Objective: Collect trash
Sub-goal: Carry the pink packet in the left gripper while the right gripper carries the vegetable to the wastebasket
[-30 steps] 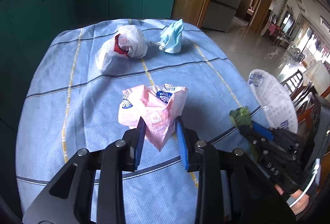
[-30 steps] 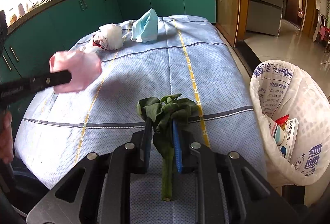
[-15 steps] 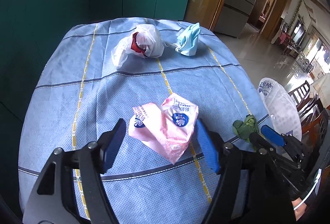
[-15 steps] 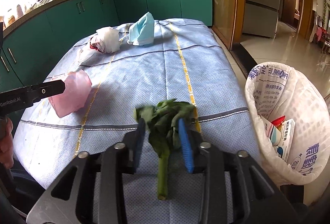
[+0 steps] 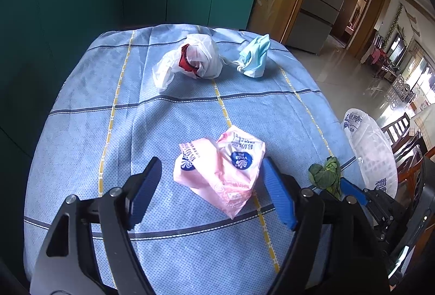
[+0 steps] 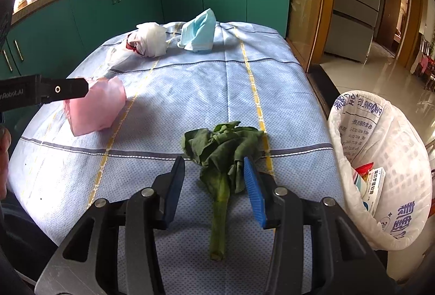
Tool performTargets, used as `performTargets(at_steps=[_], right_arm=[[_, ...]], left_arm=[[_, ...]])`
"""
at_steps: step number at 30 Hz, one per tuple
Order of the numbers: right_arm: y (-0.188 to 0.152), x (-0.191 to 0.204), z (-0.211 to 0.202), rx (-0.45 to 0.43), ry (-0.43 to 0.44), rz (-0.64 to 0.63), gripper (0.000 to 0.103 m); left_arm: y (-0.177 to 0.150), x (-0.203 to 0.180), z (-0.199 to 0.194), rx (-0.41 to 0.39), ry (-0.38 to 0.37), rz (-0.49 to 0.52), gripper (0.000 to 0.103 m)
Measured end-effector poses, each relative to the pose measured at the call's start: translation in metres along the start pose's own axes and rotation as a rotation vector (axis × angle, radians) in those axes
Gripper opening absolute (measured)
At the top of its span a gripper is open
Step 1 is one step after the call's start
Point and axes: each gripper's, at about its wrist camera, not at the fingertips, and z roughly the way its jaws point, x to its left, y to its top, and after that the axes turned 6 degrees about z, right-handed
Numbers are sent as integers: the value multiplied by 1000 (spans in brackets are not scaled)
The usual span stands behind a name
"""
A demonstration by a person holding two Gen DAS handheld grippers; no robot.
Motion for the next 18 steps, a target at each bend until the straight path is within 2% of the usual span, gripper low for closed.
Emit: performTargets(at_steps=[4,6,11,15,18], right_arm=[[-2,4,0,-6,6,-13,25],[-2,4,-1,-8,15,-14,18],[-1,5,-4,-21,24,-8,14],[0,3,-7,-30,24,0,14],[-1,1,-5,-21,19,9,14]], left_arm=[[0,0,-1,-4,1,0,77],[0,-1,-2,-8,0,0,78],[2,1,-6,-31,-10,-10,79],[3,-8,-10,-55,-99,4,87],[1,-25,-3,-35,-110,55,87]])
